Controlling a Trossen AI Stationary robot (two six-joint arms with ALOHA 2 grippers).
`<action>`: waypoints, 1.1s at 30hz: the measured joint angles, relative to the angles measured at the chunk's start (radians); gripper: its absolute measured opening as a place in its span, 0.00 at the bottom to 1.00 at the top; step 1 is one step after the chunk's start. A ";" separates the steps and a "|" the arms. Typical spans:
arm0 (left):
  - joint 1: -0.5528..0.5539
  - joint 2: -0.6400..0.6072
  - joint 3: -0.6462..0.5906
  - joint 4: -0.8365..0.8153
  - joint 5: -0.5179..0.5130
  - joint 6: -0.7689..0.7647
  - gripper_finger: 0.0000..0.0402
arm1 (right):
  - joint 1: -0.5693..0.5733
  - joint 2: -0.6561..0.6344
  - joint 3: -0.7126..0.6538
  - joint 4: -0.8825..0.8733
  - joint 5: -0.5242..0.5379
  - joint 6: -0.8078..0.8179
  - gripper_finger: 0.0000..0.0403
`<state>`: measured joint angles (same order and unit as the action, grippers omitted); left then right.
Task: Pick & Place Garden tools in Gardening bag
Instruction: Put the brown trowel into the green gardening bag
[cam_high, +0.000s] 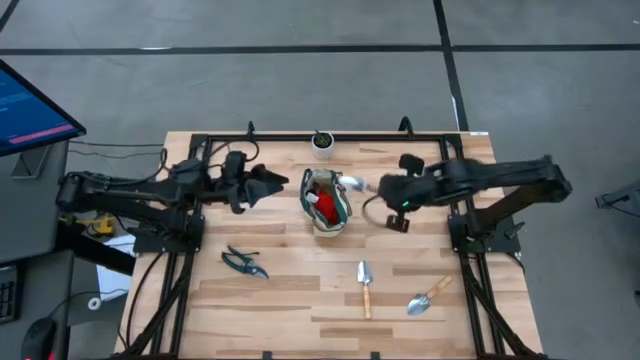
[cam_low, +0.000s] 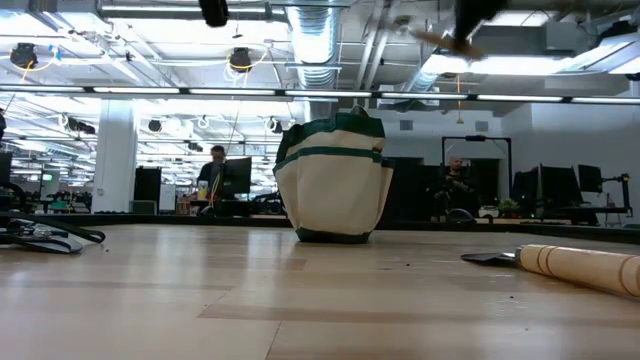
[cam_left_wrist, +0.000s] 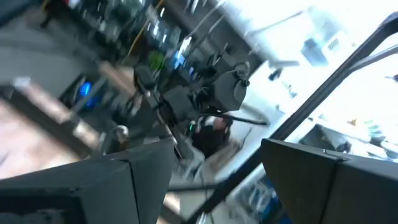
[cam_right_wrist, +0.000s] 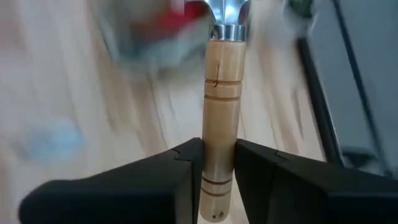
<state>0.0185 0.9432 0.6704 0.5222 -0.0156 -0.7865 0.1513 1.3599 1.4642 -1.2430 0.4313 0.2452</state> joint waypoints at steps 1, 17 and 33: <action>-0.009 0.000 0.000 0.027 -0.022 0.019 0.57 | 0.000 -0.023 0.007 0.062 0.000 0.007 0.15; -0.067 0.236 0.011 0.447 -0.079 0.126 0.57 | 0.000 -0.092 0.011 0.857 -0.122 -0.098 0.15; -0.066 0.369 0.115 0.436 0.013 0.359 0.57 | -0.030 0.040 0.010 1.080 -0.261 -0.070 0.16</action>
<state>-0.0475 1.3117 0.7856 0.9579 -0.0021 -0.4280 0.1211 1.4002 1.4747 -0.1631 0.1702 0.1756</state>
